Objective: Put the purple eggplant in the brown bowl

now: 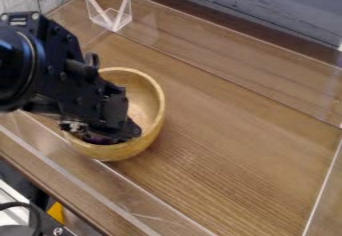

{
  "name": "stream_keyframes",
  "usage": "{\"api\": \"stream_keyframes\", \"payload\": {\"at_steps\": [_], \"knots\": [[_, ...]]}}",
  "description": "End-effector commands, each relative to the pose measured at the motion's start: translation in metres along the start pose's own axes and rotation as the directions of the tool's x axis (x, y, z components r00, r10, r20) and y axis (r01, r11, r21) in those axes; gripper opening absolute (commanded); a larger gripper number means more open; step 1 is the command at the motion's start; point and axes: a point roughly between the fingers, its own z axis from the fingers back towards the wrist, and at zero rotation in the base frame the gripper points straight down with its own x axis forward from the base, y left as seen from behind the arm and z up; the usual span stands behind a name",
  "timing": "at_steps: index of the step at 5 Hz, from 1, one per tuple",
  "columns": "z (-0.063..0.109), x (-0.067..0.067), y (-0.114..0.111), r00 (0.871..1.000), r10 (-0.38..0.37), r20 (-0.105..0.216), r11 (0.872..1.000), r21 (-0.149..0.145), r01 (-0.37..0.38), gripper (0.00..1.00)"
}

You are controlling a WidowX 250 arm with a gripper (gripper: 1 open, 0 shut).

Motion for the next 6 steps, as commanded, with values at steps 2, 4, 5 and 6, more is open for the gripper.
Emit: {"api": "stream_keyframes", "payload": {"at_steps": [2, 4, 5, 6], "knots": [[-0.0031, -0.0181, 0.0074, 0.999, -0.019, -0.039, 0.998, 0.059, 0.022, 1.0], [-0.004, -0.0209, 0.0087, 0.999, -0.032, -0.034, 0.996, 0.086, 0.035, 1.0], [-0.0049, -0.022, 0.0092, 0.999, -0.038, -0.032, 0.994, 0.099, 0.041, 1.0], [-0.0066, -0.0226, 0.0095, 0.999, -0.044, -0.028, 0.993, 0.113, 0.047, 1.0]]}}
